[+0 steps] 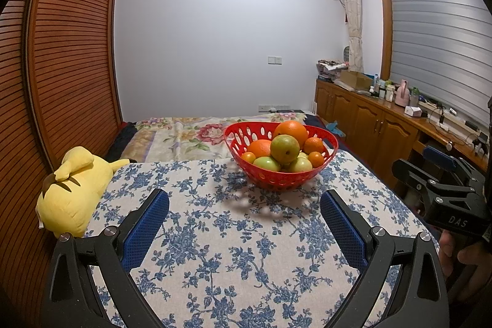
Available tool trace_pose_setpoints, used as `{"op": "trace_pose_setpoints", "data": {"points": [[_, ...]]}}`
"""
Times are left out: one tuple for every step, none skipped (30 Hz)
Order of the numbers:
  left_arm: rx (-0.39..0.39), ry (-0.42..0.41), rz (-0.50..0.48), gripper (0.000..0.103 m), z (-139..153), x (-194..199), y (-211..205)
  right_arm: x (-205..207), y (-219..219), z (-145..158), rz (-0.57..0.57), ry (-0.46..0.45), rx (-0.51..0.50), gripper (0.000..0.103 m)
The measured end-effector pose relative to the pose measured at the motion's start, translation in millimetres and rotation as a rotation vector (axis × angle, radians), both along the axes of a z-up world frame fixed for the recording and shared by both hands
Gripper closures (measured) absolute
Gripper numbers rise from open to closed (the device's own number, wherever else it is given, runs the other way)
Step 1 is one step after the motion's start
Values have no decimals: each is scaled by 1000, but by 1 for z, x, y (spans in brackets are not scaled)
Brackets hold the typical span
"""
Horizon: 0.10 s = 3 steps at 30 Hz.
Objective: Organize fruits
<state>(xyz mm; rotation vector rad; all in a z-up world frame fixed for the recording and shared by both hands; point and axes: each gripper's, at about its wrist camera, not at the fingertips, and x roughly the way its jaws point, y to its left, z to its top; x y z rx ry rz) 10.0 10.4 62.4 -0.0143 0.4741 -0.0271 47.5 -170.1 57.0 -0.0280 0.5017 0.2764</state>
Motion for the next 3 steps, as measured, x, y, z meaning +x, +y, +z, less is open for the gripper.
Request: {"op": "trace_pose_setpoints", "data": {"points": [[1, -1, 1, 4, 0, 0, 0, 0, 0, 0, 0, 0, 0, 0], [0, -1, 1, 4, 0, 0, 0, 0, 0, 0, 1, 1, 0, 0], [0, 0, 1, 4, 0, 0, 1, 0, 0, 0, 0, 0, 0, 0]]}}
